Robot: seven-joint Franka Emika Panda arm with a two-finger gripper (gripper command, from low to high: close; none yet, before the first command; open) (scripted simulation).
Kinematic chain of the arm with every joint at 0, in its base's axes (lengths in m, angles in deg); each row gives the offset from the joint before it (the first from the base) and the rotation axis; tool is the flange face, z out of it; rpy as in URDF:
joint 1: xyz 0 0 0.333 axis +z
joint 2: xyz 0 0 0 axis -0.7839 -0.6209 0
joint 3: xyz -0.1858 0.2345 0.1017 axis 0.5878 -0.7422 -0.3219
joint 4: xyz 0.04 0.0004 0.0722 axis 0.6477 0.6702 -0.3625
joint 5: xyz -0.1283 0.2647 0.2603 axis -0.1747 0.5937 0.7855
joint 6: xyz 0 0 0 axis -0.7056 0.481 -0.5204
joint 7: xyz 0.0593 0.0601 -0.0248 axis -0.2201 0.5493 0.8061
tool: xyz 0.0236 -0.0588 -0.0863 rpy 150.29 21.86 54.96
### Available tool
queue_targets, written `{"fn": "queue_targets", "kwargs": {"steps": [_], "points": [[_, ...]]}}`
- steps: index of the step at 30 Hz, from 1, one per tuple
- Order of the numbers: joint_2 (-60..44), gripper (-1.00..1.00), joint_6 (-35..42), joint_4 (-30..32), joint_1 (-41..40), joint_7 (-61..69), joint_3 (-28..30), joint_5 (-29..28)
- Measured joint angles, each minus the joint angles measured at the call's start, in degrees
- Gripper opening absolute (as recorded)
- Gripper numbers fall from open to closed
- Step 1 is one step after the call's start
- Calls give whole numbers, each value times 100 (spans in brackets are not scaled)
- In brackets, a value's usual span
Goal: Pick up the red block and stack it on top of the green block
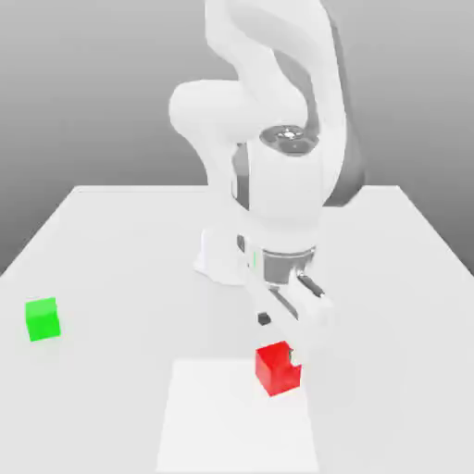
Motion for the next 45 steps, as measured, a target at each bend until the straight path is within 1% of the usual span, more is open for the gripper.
{"fn": "queue_targets", "kwargs": {"steps": [2, 4, 5, 10, 11, 12, 14, 17, 19, 21, 26, 42, 45], "points": [[-365, 0, -282, -61, 315, -425, 446, -581], [-719, 0, -573, -117, 782, -710, 1011, -975], [-822, -100, -659, -133, 923, -796, 1181, -1092], [-823, -100, -676, -133, 923, -796, 1181, -1092], [-874, -100, -717, -141, 994, -838, 1266, -1150], [-811, -100, -664, -131, 932, -785, 1185, -1076], [-537, -100, -447, -84, 718, -496, 867, -676], [-13, -100, -36, 2, 591, 75, 529, 120], [341, -100, 250, 60, 691, 389, 491, 554], [647, -100, 512, 105, 698, 588, 530, 824], [775, -100, 786, -40, -222, 589, 1085, 830], [822, -100, 1458, -659, -3386, 309, 3025, 473], [431, -100, 1134, -720, -3561, 401, 3121, 606]]}}
